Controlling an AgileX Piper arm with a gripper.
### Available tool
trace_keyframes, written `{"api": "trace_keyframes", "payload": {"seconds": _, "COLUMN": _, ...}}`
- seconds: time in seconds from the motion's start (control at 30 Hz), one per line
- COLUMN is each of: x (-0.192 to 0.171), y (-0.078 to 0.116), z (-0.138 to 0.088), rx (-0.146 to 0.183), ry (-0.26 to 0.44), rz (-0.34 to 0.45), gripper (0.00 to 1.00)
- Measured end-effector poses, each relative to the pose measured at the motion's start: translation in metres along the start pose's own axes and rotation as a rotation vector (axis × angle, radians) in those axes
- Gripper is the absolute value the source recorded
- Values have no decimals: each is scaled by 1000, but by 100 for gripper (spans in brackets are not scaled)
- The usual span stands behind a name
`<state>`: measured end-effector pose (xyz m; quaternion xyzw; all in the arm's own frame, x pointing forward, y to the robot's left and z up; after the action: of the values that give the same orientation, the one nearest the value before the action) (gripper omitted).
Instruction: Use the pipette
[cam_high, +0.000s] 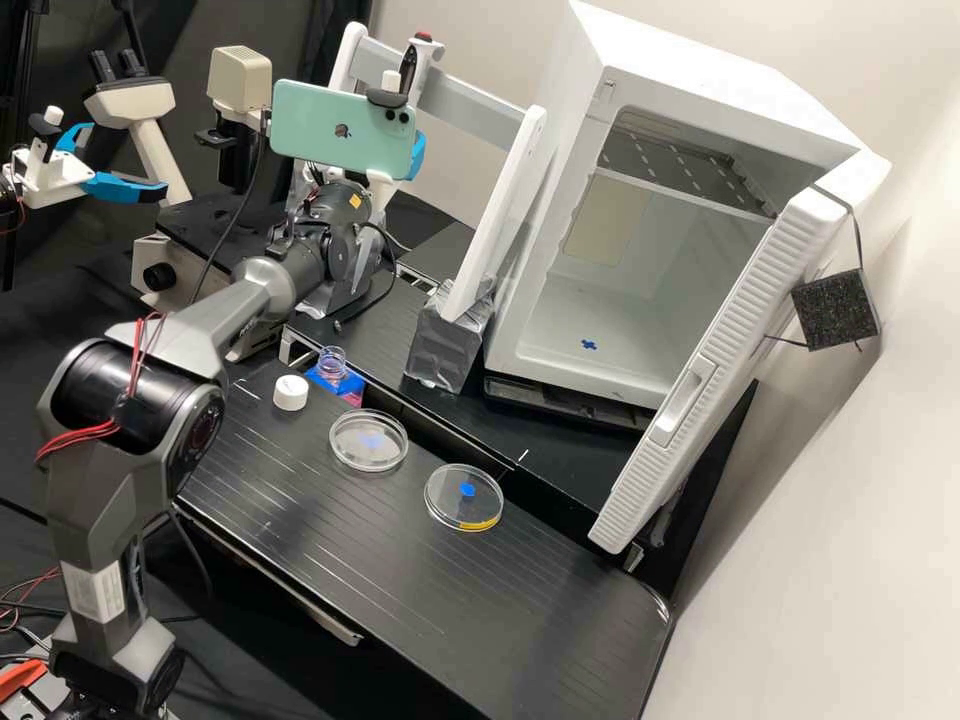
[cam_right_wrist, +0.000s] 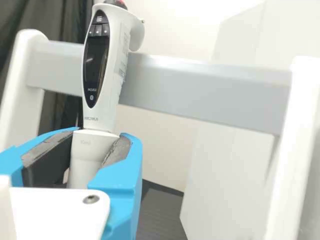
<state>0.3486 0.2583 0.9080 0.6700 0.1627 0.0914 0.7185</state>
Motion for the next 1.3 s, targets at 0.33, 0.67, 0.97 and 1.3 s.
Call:
{"api": "trace_keyframes", "payload": {"seconds": 0.33, "x": 0, "y": 1, "z": 4, "rx": 11, "ry": -20, "rz": -2, "gripper": 0}}
{"api": "trace_keyframes", "payload": {"seconds": 0.67, "x": 3, "y": -2, "z": 7, "rx": 27, "ry": -27, "rz": -9, "gripper": 0}}
{"api": "trace_keyframes", "payload": {"seconds": 0.97, "x": 8, "y": -8, "z": 12, "rx": 36, "ry": -30, "rz": -20, "gripper": 0}}
{"api": "trace_keyframes", "payload": {"seconds": 1.3, "x": 12, "y": -12, "z": 15, "rx": 38, "ry": -13, "rz": -16, "gripper": 0}}
